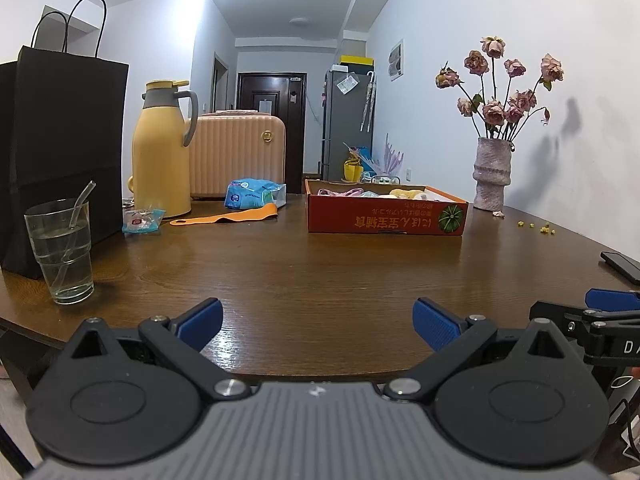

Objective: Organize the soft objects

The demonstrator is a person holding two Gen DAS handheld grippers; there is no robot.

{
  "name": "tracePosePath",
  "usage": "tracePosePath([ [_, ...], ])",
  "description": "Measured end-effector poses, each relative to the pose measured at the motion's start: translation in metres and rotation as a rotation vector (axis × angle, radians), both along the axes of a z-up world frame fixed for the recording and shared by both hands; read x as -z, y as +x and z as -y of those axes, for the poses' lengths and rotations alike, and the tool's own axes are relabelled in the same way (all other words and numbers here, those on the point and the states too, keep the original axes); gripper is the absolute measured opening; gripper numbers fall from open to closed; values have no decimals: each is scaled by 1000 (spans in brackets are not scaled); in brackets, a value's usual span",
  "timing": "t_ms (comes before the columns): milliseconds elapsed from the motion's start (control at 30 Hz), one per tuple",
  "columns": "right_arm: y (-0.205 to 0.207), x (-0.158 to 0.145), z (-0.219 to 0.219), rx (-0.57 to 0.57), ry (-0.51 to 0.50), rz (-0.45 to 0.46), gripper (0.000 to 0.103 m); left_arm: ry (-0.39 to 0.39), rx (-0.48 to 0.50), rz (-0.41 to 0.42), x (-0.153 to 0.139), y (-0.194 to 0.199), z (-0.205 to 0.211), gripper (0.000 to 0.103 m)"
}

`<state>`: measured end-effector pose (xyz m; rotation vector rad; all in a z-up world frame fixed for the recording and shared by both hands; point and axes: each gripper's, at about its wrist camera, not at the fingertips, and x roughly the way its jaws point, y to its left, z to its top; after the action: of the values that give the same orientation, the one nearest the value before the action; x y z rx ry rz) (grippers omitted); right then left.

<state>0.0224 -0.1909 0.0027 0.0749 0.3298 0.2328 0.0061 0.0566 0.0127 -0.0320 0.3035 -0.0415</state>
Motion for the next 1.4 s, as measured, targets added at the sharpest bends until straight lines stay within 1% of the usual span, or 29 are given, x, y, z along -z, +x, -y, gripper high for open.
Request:
tracePosePath([
  [1200,2,-2,2,12,1,-3,100,9,10,0,0,-1,4,103],
  [1400,2,-2,2,13,2,-2,101,10,20,15,-1,-4,5,103],
])
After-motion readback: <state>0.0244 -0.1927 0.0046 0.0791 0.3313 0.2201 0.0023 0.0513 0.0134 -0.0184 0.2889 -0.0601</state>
